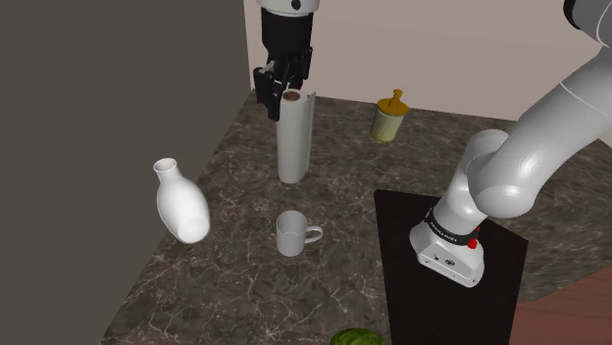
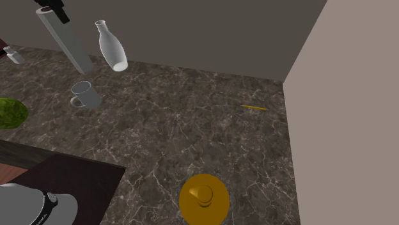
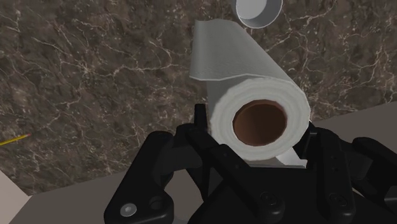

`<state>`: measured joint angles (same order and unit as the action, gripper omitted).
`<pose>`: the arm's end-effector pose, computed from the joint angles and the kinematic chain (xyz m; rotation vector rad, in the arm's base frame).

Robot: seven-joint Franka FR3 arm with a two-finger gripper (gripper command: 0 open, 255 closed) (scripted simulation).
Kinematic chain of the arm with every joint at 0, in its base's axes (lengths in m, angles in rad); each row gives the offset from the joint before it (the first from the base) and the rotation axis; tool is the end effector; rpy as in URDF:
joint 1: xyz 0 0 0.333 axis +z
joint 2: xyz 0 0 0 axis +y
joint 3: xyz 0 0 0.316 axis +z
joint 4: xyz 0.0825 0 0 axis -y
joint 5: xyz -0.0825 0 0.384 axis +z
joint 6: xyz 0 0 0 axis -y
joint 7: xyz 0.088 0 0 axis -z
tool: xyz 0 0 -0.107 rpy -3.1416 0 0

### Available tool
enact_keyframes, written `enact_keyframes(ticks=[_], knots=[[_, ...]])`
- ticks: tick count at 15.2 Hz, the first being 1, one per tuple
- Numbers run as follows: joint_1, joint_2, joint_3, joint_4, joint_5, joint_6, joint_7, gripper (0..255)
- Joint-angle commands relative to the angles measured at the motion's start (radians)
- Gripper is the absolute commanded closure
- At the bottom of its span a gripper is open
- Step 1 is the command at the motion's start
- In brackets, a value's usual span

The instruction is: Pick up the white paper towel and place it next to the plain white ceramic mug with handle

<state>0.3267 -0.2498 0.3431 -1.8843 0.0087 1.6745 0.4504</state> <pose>0.3698 0.3169 0.6063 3.0735 0.3236 0.0950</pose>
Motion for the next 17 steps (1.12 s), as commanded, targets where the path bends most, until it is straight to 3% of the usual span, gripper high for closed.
enact_keyframes(ticks=[1, 17], knots=[[0.0, -0.006, -0.001, -0.034, 0.002, 0.029, -0.002, 255], [0.006, -0.005, 0.008, -0.248, 0.004, 0.243, 0.01, 255]])
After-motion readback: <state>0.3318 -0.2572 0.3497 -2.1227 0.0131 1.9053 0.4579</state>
